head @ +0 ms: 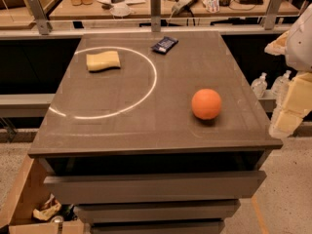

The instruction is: Pick sponge

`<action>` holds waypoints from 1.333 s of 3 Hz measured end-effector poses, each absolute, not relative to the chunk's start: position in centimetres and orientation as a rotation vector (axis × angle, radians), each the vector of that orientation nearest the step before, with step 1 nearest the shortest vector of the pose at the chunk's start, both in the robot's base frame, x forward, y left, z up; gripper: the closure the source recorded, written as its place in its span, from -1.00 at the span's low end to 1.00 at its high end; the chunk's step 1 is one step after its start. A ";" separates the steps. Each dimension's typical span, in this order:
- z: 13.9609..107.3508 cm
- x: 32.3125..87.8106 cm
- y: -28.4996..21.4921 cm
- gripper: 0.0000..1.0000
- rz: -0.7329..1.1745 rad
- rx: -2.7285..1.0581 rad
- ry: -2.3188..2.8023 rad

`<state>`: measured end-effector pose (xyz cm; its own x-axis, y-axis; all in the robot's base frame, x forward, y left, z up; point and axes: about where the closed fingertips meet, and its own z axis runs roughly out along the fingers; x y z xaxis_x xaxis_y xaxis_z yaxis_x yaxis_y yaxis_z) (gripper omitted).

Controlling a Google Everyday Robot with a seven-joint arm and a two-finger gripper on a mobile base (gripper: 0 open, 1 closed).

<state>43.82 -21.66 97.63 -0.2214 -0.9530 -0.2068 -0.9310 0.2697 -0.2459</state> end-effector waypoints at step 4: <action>98.6 54.0 -17.1 -1.00 0.082 -1.480 1.904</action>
Offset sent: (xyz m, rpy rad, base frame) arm 0.0633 0.0183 0.0035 0.3415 -0.1273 -0.0085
